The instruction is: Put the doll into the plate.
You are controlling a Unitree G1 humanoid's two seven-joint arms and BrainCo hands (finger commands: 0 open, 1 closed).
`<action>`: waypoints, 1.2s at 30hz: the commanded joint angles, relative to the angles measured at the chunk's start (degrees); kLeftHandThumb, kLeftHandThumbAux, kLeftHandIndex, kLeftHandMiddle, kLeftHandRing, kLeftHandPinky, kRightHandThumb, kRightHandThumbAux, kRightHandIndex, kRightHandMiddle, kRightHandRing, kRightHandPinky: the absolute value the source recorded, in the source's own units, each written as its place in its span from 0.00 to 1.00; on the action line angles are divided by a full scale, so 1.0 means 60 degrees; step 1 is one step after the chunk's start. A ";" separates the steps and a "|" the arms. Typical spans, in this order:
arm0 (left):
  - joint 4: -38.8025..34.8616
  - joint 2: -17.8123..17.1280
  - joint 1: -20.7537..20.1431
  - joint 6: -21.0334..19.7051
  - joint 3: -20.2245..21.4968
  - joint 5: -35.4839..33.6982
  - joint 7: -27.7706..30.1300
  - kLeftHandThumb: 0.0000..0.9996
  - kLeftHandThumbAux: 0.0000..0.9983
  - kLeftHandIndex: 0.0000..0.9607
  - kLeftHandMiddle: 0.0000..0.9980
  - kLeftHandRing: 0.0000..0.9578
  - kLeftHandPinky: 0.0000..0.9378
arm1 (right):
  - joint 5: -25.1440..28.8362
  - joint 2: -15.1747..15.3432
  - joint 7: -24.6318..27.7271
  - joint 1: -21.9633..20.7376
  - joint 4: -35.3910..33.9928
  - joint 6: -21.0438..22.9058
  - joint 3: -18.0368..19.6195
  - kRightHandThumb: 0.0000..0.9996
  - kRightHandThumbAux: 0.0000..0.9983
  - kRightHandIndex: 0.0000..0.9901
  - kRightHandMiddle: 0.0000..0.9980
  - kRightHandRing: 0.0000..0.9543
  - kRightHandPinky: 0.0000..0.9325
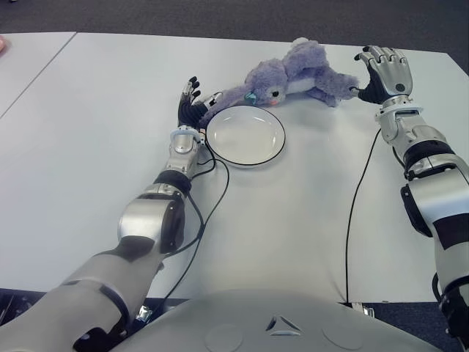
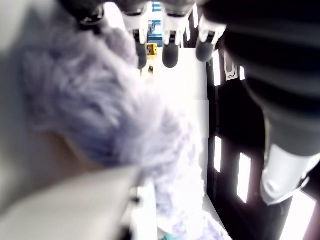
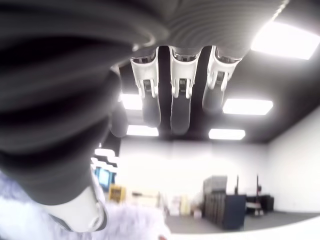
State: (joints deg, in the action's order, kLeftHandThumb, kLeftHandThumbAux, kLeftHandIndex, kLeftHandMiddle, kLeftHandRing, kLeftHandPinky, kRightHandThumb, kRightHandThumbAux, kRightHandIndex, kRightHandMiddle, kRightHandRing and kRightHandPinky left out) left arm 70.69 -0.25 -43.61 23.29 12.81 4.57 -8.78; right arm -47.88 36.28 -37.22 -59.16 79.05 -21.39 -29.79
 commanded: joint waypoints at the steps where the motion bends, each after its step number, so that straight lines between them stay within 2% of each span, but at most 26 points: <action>1: 0.1314 0.0462 0.1802 -0.1316 0.0102 0.0012 -0.0099 0.00 0.69 0.06 0.09 0.09 0.13 | 0.0279 -0.0653 0.1005 -0.0196 0.0102 -0.0041 0.0164 0.22 0.79 0.15 0.09 0.07 0.04; 6: 0.1310 0.0472 0.1811 -0.1287 0.0110 0.0011 -0.0102 0.00 0.70 0.06 0.09 0.09 0.14 | 0.0304 -0.0770 0.1443 -0.0202 0.0094 -0.0133 0.0179 0.23 0.78 0.13 0.06 0.05 0.02; 9: 0.1309 0.0479 0.1814 -0.1279 0.0113 0.0012 -0.0110 0.00 0.69 0.06 0.09 0.10 0.14 | 0.0257 -0.0831 0.1619 -0.0213 0.0095 -0.0140 0.0155 0.33 0.78 0.13 0.05 0.06 0.01; 11: 0.1309 0.0487 0.1814 -0.1278 0.0111 0.0016 -0.0119 0.00 0.69 0.06 0.09 0.10 0.14 | 0.0231 -0.0867 0.1667 -0.0222 0.0095 -0.0122 0.0145 0.36 0.78 0.12 0.05 0.07 0.00; 17: 0.1311 0.0508 0.1818 -0.1271 0.0083 0.0047 -0.0141 0.00 0.68 0.07 0.10 0.10 0.13 | 0.0053 -0.1012 0.1720 -0.0268 0.0098 -0.0064 -0.0013 0.58 0.74 0.12 0.03 0.10 0.00; 24: 0.1312 0.0529 0.1823 -0.1259 0.0049 0.0074 -0.0136 0.00 0.68 0.07 0.10 0.10 0.13 | -0.0381 -0.1114 0.1546 -0.0366 0.0108 0.0000 -0.0472 0.75 0.72 0.11 0.01 0.16 0.00; 26: 0.1312 0.0534 0.1821 -0.1257 0.0050 0.0070 -0.0122 0.00 0.68 0.07 0.10 0.10 0.12 | -0.0477 -0.1129 0.1502 -0.0398 0.0113 0.0023 -0.0585 0.78 0.72 0.11 0.00 0.16 0.00; 30: 0.1312 0.0542 0.1814 -0.1253 0.0048 0.0066 -0.0104 0.00 0.69 0.07 0.10 0.10 0.13 | -0.0617 -0.1149 0.1392 -0.0442 0.0122 0.0051 -0.0729 0.86 0.72 0.10 0.00 0.21 0.00; 36: 0.1310 0.0563 0.1807 -0.1215 0.0029 0.0072 -0.0043 0.00 0.71 0.06 0.11 0.11 0.12 | -0.0724 -0.1212 0.1365 -0.0549 0.0144 0.0095 -0.0886 0.90 0.72 0.08 0.00 0.23 0.00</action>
State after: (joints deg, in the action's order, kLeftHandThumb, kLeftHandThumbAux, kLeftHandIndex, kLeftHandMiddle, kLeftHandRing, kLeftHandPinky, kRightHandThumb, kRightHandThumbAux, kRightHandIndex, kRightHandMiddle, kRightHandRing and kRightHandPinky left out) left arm 70.69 0.10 -43.71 23.29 12.75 4.58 -8.79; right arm -50.79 30.34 -28.79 -60.98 79.17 -21.34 -33.75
